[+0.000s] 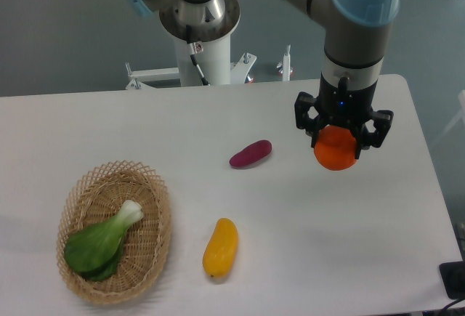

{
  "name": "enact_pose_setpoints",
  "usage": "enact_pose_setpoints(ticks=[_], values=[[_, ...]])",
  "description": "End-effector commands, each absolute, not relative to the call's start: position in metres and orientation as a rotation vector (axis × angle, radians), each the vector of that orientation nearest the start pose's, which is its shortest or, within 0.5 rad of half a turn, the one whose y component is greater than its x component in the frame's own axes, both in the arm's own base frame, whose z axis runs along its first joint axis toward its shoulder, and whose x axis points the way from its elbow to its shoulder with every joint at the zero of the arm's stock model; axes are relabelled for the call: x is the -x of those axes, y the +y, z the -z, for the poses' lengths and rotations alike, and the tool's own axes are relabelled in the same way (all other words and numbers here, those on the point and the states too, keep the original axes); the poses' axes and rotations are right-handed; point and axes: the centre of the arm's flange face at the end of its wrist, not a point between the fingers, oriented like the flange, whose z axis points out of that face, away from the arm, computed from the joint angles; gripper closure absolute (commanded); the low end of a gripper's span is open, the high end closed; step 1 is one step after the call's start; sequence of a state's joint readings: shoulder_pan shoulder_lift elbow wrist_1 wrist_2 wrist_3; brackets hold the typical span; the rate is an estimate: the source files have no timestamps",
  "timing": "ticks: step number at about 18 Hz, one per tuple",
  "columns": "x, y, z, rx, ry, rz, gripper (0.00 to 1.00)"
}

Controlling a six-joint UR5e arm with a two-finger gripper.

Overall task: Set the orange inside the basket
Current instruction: 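Lift the held orange with the gripper above the table, then carry the orange over the wicker basket beside the bok choy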

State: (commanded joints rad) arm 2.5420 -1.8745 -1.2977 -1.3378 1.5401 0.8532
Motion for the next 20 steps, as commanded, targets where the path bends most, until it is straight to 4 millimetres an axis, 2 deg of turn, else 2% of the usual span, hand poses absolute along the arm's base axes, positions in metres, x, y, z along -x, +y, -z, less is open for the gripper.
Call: enact_pose_setpoints(ticks=[3, 5, 9, 11, 16, 17, 18, 20], values=[[0.426, 0.5, -0.476, 2.937, -0.21, -0.228, 0.39], [0.407, 0.519, -0.458, 2.906, -0.343, -0.205, 0.39], [0.352, 0.576, -0.436, 2.808, -0.558, -0.177, 0.39], [0.317, 0.605, -0.419, 2.797, -0.623, -0.14, 0.39], [0.24, 0.658, -0.365, 2.838, -0.663, -0.049, 0.37], [0.23, 0.665, -0.358, 2.84, -0.645, -0.044, 0.35], [0.217, 0.676, -0.341, 2.86, -0.611, -0.037, 0.35], [0.202, 0.687, -0.324, 2.869, -0.579, -0.034, 0.37]])
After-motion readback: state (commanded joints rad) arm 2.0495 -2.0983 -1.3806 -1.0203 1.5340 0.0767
